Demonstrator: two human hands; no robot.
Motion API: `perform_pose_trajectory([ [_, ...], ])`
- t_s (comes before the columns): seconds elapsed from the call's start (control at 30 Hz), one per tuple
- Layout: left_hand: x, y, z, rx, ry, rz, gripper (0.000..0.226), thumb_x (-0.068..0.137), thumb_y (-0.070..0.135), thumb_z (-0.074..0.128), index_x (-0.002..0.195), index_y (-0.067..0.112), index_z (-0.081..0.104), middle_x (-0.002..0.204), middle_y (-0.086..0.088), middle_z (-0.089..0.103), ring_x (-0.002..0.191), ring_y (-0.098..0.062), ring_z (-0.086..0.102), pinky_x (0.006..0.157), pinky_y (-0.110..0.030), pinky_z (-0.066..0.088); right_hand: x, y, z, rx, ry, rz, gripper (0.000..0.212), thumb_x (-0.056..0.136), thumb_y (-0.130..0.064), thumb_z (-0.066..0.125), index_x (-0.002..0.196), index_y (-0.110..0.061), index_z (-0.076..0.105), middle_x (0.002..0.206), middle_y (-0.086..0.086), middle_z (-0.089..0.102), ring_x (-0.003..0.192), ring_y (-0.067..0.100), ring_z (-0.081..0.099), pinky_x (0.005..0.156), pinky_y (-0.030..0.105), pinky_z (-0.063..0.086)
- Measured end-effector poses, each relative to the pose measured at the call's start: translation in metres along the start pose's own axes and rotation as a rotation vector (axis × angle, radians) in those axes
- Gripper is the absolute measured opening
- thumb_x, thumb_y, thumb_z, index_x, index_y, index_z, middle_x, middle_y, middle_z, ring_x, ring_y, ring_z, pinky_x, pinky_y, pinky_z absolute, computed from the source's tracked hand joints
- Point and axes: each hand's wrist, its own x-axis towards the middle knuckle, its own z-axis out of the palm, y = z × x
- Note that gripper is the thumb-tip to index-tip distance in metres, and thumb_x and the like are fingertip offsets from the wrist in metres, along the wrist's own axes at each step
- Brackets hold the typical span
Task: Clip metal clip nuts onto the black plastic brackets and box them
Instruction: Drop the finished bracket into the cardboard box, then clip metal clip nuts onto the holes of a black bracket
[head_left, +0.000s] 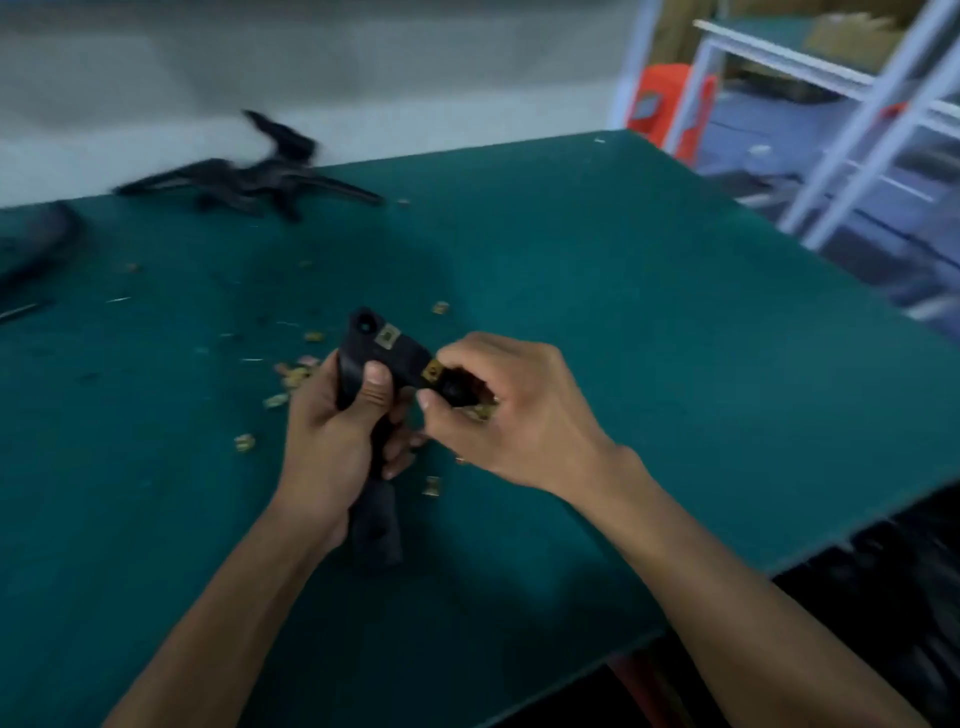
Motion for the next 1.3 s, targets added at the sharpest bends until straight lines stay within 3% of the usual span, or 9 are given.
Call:
perform_pose_trajectory([
  [0.17, -0.012, -0.007, 0.082, -0.001, -0.277, -0.137, 0.019, 0.1, 0.029, 0.054, 0.084, 0.018, 0.051, 0.069, -0.004, 0.059, 0.044, -0.016, 0.045, 0.039, -0.022, 0.039, -0.058, 0.017, -0.071, 0.006, 0.212, 0.24, 0.012, 0.085, -0.013, 0.076, 0.081, -0.007, 0.067, 0.063, -0.003, 0.055, 0.054, 0.01, 0.046, 0.054, 0.021, 0.038],
  [0.27, -0.028, -0.021, 0.156, -0.015, -0.446, -0.249, 0.004, 0.105, 0.014, 0.05, 0.107, 0.016, 0.053, 0.077, -0.005, 0.064, 0.046, -0.016, 0.054, 0.04, -0.026, 0.047, -0.12, 0.034, -0.114, -0.057, 0.459, 0.435, 0.006, 0.089, -0.019, 0.073, 0.087, -0.014, 0.07, 0.068, -0.002, 0.061, 0.059, -0.001, 0.049, 0.058, 0.021, 0.045],
  [0.47, -0.108, -0.083, 0.299, -0.041, -0.683, -0.492, 0.034, 0.099, -0.005, 0.056, 0.111, 0.024, 0.042, 0.095, -0.014, 0.071, 0.055, -0.024, 0.069, 0.053, -0.032, 0.06, -0.265, 0.042, -0.2, 0.141, 0.991, 0.807, 0.011, 0.088, -0.031, 0.073, 0.096, -0.027, 0.079, 0.074, -0.008, 0.072, 0.069, 0.007, 0.062, 0.066, 0.029, 0.053],
  [0.67, -0.191, -0.199, 0.327, 0.386, -0.897, -0.801, 0.031, 0.094, 0.001, 0.067, 0.119, 0.016, 0.055, 0.098, -0.012, 0.069, 0.075, -0.026, 0.073, 0.066, -0.035, 0.06, -0.406, 0.038, -0.204, 0.264, 1.394, 1.263, 0.017, 0.097, -0.016, 0.071, 0.081, -0.018, 0.077, 0.068, 0.009, 0.065, 0.066, 0.023, 0.056, 0.065, 0.039, 0.049],
  [0.8, -0.221, -0.252, 0.332, 0.334, -0.752, -1.096, 0.04, 0.097, -0.01, 0.056, 0.137, -0.005, 0.05, 0.115, -0.021, 0.059, 0.1, -0.035, 0.063, 0.066, -0.034, 0.06, -0.459, 0.049, -0.189, 0.285, 1.736, 1.627, 0.003, 0.094, -0.014, 0.073, 0.094, -0.012, 0.075, 0.07, 0.013, 0.073, 0.062, 0.023, 0.066, 0.062, 0.034, 0.054],
  [0.97, -0.244, -0.273, 0.341, 0.177, -0.625, -1.162, 0.06, 0.099, -0.007, 0.056, 0.154, 0.002, 0.034, 0.143, -0.026, 0.05, 0.123, -0.035, 0.058, 0.106, -0.04, 0.049, -0.473, 0.069, -0.194, 0.748, 2.17, 1.489, 0.012, 0.102, -0.011, 0.061, 0.107, -0.001, 0.065, 0.079, 0.009, 0.065, 0.069, 0.018, 0.061, 0.063, 0.027, 0.052],
  [1.1, -0.253, -0.274, 0.343, 0.027, -0.61, -1.175, 0.074, 0.1, -0.008, 0.054, 0.161, 0.009, 0.016, 0.158, -0.019, 0.038, 0.137, -0.033, 0.05, 0.114, -0.041, 0.042, -0.491, 0.087, -0.201, 1.026, 2.476, 1.267, 0.028, 0.105, -0.019, 0.058, 0.129, -0.005, 0.062, 0.103, 0.005, 0.067, 0.08, 0.011, 0.059, 0.076, 0.02, 0.055],
  [1.2, -0.256, -0.274, 0.338, -0.001, -0.633, -1.174, 0.073, 0.101, -0.006, 0.054, 0.162, 0.011, 0.016, 0.159, -0.016, 0.038, 0.138, -0.031, 0.049, 0.116, -0.043, 0.041, -0.505, 0.09, -0.206, 1.209, 2.599, 0.965, 0.04, 0.106, -0.027, 0.057, 0.14, -0.006, 0.057, 0.118, 0.0, 0.064, 0.09, 0.006, 0.06, 0.082, 0.017, 0.056],
  [1.3, -0.252, -0.272, 0.332, 0.025, -0.62, -1.186, 0.071, 0.1, -0.008, 0.052, 0.16, 0.008, 0.019, 0.158, -0.018, 0.038, 0.14, -0.032, 0.047, 0.114, -0.043, 0.043, -0.504, 0.092, -0.21, 1.286, 2.49, 0.993, 0.04, 0.104, -0.012, 0.055, 0.143, -0.001, 0.054, 0.138, 0.008, 0.06, 0.124, 0.012, 0.06, 0.084, 0.02, 0.058],
])
